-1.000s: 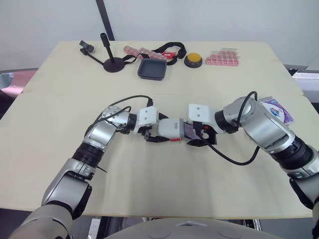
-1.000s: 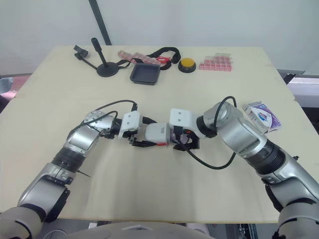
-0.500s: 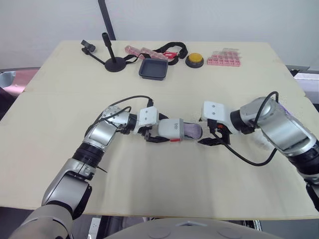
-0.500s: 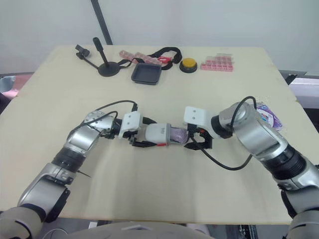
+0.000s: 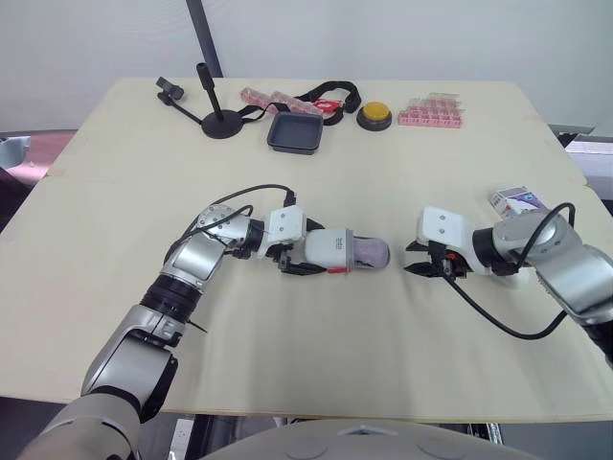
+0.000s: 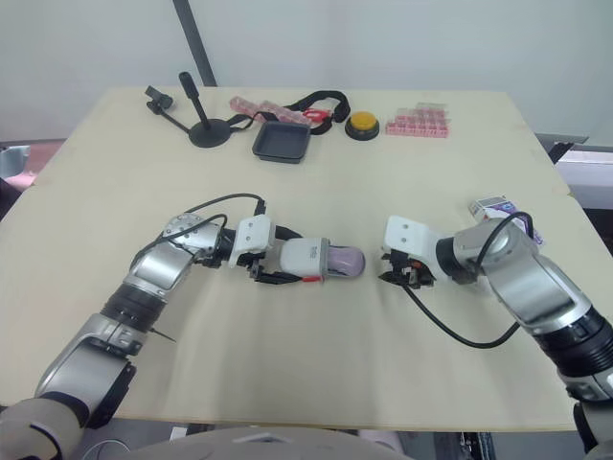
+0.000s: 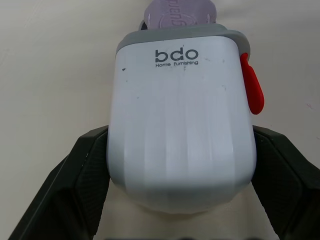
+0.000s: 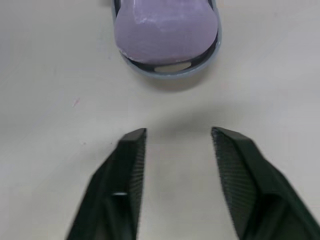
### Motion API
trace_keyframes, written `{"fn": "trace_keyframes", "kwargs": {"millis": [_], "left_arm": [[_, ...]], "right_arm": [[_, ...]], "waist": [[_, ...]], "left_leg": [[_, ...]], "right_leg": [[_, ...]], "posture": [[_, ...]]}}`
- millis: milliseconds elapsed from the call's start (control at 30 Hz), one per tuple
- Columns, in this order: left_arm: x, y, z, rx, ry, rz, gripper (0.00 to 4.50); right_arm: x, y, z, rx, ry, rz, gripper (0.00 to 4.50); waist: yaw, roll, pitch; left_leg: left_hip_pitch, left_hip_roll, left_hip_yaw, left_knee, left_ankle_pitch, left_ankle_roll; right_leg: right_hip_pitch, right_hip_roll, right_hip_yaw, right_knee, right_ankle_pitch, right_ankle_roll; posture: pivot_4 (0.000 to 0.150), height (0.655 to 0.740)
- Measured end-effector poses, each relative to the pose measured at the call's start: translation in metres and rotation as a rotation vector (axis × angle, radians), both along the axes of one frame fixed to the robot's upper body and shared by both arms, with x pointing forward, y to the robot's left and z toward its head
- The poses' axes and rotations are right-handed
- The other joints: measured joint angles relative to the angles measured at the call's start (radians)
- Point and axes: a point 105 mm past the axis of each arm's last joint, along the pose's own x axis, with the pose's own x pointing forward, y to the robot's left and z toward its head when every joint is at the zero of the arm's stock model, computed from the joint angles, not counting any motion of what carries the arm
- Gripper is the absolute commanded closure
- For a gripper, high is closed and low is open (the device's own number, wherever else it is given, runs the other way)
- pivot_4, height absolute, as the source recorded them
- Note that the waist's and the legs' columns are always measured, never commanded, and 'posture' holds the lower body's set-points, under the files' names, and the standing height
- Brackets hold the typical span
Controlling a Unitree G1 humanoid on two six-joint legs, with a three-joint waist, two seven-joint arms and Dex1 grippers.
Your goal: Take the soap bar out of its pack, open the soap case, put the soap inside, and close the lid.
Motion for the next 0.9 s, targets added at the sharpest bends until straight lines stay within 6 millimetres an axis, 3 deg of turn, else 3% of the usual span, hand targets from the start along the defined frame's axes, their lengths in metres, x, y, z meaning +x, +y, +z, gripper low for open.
{"fn": "trace_keyframes", "kwargs": {"millis": [100, 500, 900], "left_arm": [[0.000, 0.000, 0.000, 0.000, 0.001, 0.000, 1.04], [0.000, 0.000, 0.000, 0.001, -0.005, -0.004, 1.04], [0.001, 0.001, 0.001, 0.002, -0.009, 0.004, 1.04]], "right_arm": [[-0.002, -0.001, -0.004, 0.003, -0.009, 0.003, 4.47], [0.000, 0.008, -0.004, -0.001, -0.045, 0.042, 4.47], [0.011, 0.038, 0.008, 0.030, -0.090, 0.120, 4.47]], "waist": [[-0.001, 0.000, 0.000], [-0.003, 0.000, 0.000], [-0.006, 0.000, 0.000]], "left_leg": [[0.000, 0.000, -0.001, 0.000, 0.000, 0.000], [0.001, 0.000, -0.001, 0.000, 0.000, 0.000], [0.002, 0.000, -0.001, 0.000, 0.000, 0.000]], "right_leg": [[0.000, 0.000, -0.001, 0.000, 0.000, 0.000], [0.000, 0.000, -0.001, 0.000, 0.000, 0.000], [0.000, 0.000, -0.002, 0.004, 0.000, 0.000]], "posture": [[0.150, 0.7400], [0.150, 0.7400], [0.150, 0.7400]]}}
